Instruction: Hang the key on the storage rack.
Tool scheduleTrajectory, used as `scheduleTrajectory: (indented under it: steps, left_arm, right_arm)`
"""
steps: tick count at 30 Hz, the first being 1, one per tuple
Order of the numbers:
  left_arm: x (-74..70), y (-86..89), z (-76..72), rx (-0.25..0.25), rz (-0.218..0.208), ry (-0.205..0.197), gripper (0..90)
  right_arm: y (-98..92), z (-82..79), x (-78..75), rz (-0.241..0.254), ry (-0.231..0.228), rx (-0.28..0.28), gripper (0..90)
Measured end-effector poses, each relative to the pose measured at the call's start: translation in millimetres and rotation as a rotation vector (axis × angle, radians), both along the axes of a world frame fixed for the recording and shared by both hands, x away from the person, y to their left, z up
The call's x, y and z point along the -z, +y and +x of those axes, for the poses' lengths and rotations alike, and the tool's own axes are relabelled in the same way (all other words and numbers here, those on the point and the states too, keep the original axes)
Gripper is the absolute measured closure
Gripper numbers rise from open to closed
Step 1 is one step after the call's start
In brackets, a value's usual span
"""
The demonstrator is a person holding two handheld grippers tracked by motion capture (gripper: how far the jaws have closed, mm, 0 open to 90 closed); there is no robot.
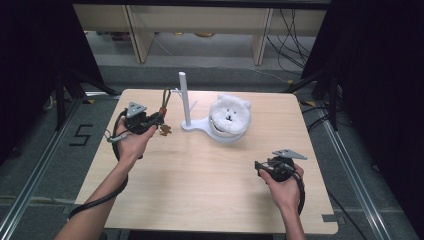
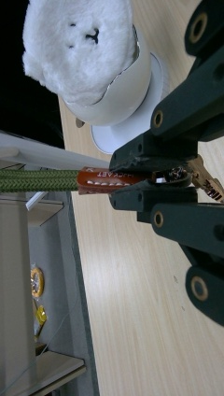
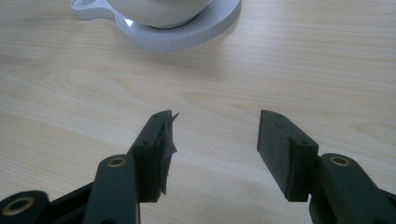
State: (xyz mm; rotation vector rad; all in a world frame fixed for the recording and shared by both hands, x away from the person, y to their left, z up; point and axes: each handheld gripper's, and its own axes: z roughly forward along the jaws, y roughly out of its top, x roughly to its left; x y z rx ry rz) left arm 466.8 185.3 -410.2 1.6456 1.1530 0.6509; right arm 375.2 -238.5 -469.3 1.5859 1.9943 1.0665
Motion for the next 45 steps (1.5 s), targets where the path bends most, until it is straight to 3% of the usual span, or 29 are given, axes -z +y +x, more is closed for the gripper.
scheduleTrajectory:
  steps: [8, 30, 37, 43, 45]
  left_arm:
    - [-7.0, -9.5, -4.4, -0.007, 0.085, -0.063, 79.4]
    - [-18.9, -26.3, -5.6, 0.010, 0.185, -0.125, 79.8]
    - [-19.6, -29.1, -6.0, 0.017, 0.188, -0.126, 79.7]
    - [-22.6, -33.1, -7.7, 0.016, 0.224, -0.141, 79.7]
    - [-23.2, -33.9, -6.2, 0.037, 0.234, -0.154, 79.7]
  right_arm:
    - [0.7, 0.0, 1.1, -0.002, 0.008, -0.002, 46.4]
    - [0.3, 0.9, 3.6, 0.010, 0.013, -0.013, 45.8]
    - [0.6, 0.5, 2.9, 0.001, 0.018, -0.005, 45.7]
    - [1.0, 0.4, 3.1, -0.004, 0.023, -0.002, 45.5]
    - [1.1, 0.4, 3.2, -0.007, 0.024, -0.003, 45.5]
